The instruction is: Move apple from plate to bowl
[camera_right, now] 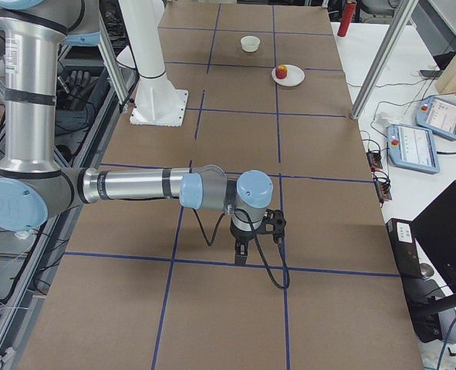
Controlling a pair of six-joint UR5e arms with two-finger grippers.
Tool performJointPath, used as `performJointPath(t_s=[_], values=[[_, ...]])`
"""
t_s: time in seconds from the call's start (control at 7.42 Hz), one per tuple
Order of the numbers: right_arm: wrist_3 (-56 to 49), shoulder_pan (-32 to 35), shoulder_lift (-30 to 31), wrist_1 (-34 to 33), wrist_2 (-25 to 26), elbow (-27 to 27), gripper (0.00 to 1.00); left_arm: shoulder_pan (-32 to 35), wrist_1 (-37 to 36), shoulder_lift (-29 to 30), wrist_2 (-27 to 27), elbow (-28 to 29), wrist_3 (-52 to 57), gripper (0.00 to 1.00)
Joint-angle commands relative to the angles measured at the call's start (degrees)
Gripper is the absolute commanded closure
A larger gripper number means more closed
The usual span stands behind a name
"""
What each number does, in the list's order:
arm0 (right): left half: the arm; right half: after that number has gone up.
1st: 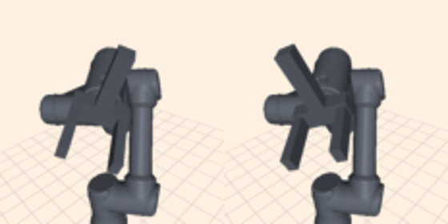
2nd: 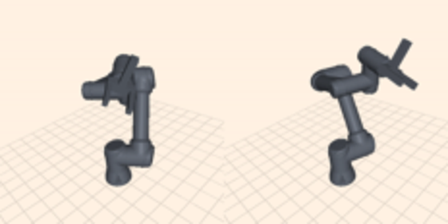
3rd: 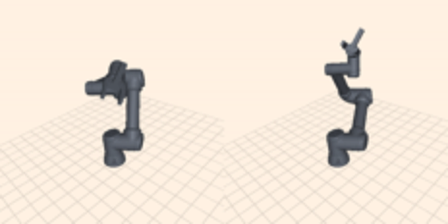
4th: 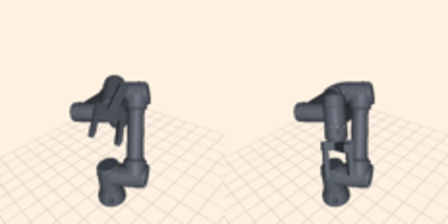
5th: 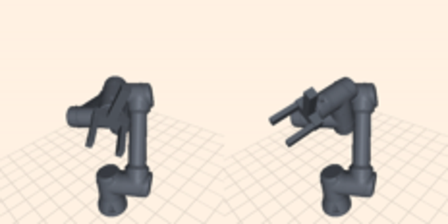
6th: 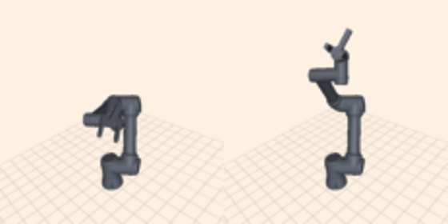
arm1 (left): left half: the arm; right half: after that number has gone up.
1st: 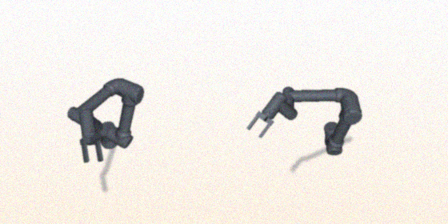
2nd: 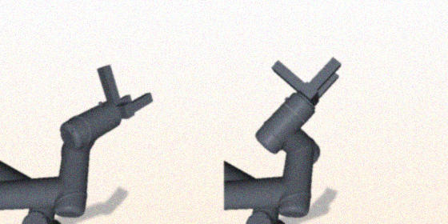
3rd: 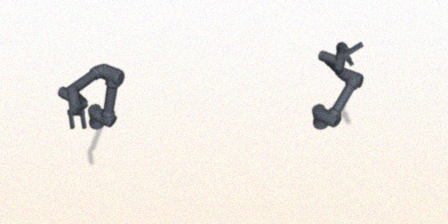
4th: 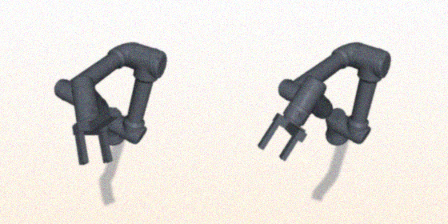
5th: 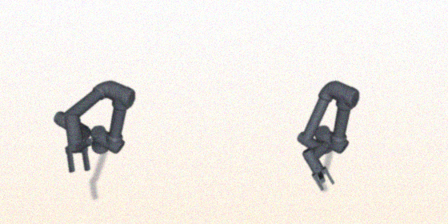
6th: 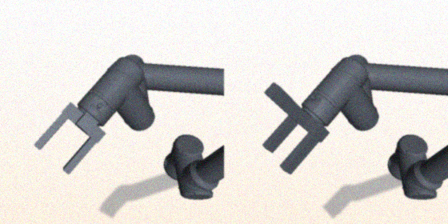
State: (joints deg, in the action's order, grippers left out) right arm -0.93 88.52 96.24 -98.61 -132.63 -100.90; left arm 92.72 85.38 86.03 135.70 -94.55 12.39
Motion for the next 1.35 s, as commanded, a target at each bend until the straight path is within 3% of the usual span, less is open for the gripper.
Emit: performJointPath(t_s=[0.0,0.27,0.67,1.08,1.21], values=[[-0.03,-0.02,0.0,0.0,0.0,0.0,0.0,0.0,0.05,0.01,-0.17,0.42,0.09,0.0],[0.05,-0.02,0.0,0.0,0.0,0.0,0.0,-0.09,0.05,1.14,-0.09,-0.55,-0.09,0.0],[-0.03,-0.02,0.0,0.0,0.0,0.0,0.0,-1.14,1.62,10.35,-0.09,-3.0,-2.27,0.0],[-0.03,-0.02,0.0,0.0,0.0,0.0,0.0,-12.1,1.72,15.56,0.35,-7.83,-7.88,0.0],[0.05,-0.02,0.0,0.0,0.0,0.0,0.0,-17.26,2.06,16.35,0.09,-9.5,-19.14,0.0]])
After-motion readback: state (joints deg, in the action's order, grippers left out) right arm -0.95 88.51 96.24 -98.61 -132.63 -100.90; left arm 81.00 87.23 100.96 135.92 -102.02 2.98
